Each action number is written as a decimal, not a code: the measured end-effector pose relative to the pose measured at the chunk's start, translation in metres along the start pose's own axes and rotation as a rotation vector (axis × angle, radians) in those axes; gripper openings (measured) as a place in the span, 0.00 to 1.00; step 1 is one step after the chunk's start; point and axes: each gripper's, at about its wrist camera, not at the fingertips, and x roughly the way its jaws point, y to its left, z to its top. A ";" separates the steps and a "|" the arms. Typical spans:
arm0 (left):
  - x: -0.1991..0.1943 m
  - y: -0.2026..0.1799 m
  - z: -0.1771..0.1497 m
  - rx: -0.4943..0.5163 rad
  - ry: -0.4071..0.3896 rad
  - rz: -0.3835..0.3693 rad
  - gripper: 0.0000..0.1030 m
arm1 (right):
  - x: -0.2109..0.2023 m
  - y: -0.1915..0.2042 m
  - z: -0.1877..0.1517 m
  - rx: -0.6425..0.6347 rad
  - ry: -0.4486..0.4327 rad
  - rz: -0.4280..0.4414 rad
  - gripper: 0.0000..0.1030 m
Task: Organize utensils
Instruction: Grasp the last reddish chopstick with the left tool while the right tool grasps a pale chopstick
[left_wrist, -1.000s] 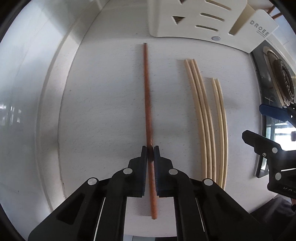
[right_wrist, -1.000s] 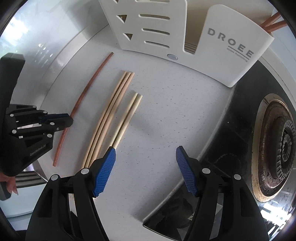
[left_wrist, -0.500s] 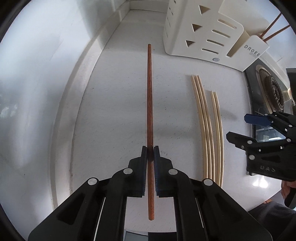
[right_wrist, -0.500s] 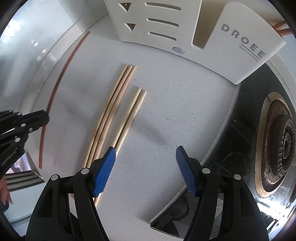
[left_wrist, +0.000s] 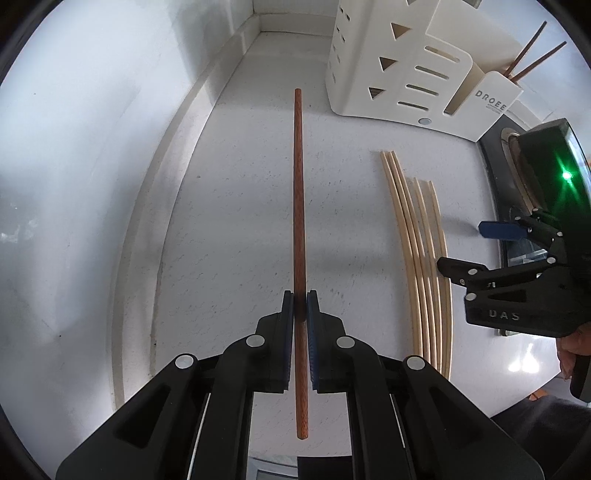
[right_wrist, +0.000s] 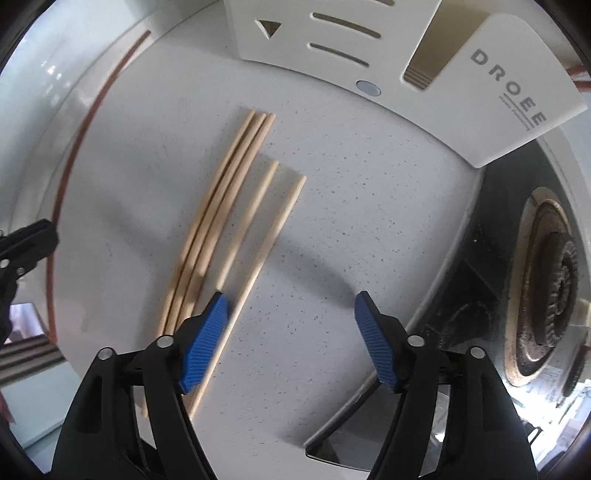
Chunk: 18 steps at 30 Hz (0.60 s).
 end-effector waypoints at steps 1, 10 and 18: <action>-0.001 -0.001 0.000 0.001 -0.003 -0.004 0.06 | 0.000 0.002 0.001 0.004 0.003 -0.010 0.71; -0.003 -0.001 0.000 0.012 -0.014 -0.019 0.07 | 0.010 -0.004 0.017 0.082 0.092 0.020 0.67; 0.007 -0.002 -0.005 0.010 0.004 -0.025 0.06 | 0.006 0.017 0.032 0.081 0.116 0.027 0.15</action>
